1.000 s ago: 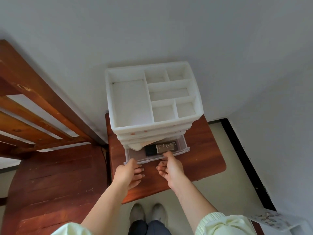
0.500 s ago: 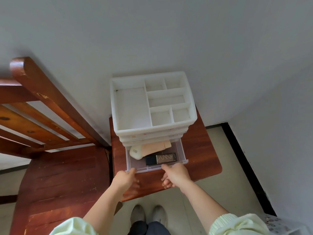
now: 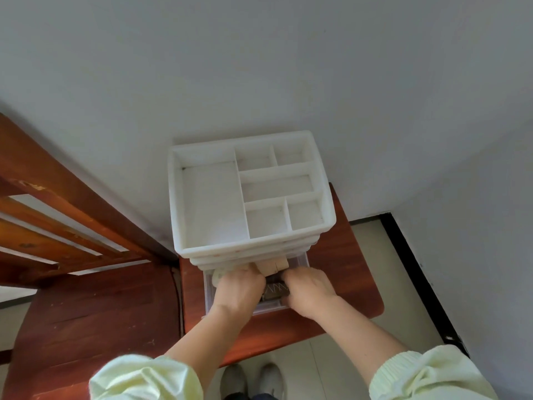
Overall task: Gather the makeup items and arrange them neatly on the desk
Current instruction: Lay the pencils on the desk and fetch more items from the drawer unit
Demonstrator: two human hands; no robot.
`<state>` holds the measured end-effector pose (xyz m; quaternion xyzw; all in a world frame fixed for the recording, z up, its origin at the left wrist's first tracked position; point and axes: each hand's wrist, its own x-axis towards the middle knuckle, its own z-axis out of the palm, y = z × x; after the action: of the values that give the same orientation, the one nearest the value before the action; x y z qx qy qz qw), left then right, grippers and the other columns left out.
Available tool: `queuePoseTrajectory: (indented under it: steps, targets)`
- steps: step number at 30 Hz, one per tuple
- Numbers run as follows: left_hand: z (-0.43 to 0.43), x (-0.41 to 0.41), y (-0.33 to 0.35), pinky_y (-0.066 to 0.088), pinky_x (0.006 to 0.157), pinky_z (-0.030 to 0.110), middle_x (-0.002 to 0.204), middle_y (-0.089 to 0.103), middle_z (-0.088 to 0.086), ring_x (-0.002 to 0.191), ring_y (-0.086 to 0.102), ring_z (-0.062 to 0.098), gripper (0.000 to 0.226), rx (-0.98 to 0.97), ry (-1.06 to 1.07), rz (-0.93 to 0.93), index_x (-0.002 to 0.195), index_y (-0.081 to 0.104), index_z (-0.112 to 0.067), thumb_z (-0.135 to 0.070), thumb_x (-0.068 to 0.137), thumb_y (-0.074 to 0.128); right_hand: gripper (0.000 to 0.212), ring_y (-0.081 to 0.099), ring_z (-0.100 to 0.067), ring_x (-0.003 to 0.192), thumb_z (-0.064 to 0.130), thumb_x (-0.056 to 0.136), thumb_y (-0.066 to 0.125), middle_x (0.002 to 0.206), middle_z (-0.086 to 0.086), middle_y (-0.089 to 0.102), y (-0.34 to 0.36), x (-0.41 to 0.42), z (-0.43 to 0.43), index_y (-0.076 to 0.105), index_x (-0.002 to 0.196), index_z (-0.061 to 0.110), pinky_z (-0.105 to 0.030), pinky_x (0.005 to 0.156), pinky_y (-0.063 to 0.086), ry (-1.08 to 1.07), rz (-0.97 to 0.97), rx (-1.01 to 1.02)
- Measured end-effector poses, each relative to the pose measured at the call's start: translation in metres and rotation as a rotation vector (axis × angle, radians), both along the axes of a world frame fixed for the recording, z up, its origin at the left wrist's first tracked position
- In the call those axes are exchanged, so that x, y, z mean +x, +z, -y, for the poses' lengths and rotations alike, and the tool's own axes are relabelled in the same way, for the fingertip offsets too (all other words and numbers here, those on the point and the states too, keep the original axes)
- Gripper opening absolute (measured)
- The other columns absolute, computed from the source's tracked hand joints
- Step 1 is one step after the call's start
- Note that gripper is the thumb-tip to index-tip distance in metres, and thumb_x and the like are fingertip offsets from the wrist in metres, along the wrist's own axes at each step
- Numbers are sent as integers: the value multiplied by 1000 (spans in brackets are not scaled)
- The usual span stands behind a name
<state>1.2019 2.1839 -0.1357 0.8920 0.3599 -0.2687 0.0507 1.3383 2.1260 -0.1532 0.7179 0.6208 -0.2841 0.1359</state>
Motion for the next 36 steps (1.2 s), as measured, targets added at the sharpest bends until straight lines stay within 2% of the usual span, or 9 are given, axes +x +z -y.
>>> queuePoseTrajectory:
  steps: [9, 12, 16, 18, 20, 23, 26, 31, 36]
  targets:
    - [-5, 11, -10, 41, 68, 31, 114, 64, 12, 101, 64, 28, 34, -15, -48, -80, 121, 53, 0, 10, 92, 40, 22, 62, -31, 97, 10, 89, 56, 109, -11, 63, -5, 11, -12, 60, 111, 8, -31, 67, 35, 177, 88, -29]
    - [-6, 6, -10, 43, 69, 32, 106, 64, 11, 97, 64, 28, 34, -33, -71, -54, 118, 54, -2, 11, 89, 40, 19, 61, -32, 95, 6, 89, 53, 107, -12, 63, -4, 16, -12, 59, 108, 6, -32, 66, 31, 252, 106, -6]
    - [-12, -5, -8, 40, 58, 27, 84, 64, 8, 72, 59, 23, 19, -6, -45, 30, 96, 64, -4, 5, 82, 56, 16, 63, -29, 91, 14, 89, 57, 101, -8, 65, 7, 25, -13, 61, 103, 8, -30, 66, 36, 305, 91, 9]
    - [-15, -8, -7, 29, 45, 22, 57, 57, 4, 48, 43, 19, 20, 27, -59, 70, 72, 66, -9, -3, 59, 80, 16, 63, -27, 88, 19, 86, 60, 96, -6, 65, 14, 31, -14, 62, 99, 10, -29, 65, 36, 295, 57, 35]
    - [-15, -10, -2, 22, 40, 19, 43, 50, -1, 38, 30, 18, 30, 50, -38, 101, 55, 62, -15, -7, 43, 88, 12, 59, -23, 79, 24, 82, 63, 86, -1, 61, 21, 35, -13, 60, 83, 12, -27, 62, 35, 265, 2, 79]
    - [-8, -13, -7, 33, 50, 27, 69, 63, 1, 56, 43, 20, 3, 30, 54, 173, 82, 66, -17, -16, 85, 64, 30, 48, -19, 64, 27, 78, 65, 68, 3, 47, 29, 35, -11, 42, 61, 17, -28, 49, 29, 200, -75, 56]
    - [-4, -22, -10, 37, 54, 29, 85, 66, 1, 66, 54, 21, 13, -59, 211, 237, 96, 61, -15, -20, 95, 49, 34, 43, -17, 53, 32, 74, 70, 59, 2, 45, 41, 36, -6, 43, 62, 15, -28, 46, 31, 98, -128, 12]
    - [9, -45, 16, 34, 52, 28, 69, 52, -5, 57, 47, 16, 32, -184, 341, 413, 76, 48, -21, -39, 101, 40, 44, 38, -13, 51, 38, 65, 79, 53, 4, 38, 53, 46, 12, 42, 55, 17, -29, 52, 29, -299, -376, -71]
    - [24, -61, 34, 27, 45, 26, 55, 48, -8, 48, 43, 12, 40, -284, 473, 549, 60, 43, -25, -41, 97, 49, 35, 44, -12, 59, 44, 66, 81, 63, -1, 46, 56, 51, 52, 64, 67, 13, -24, 56, 36, -695, -673, -77]
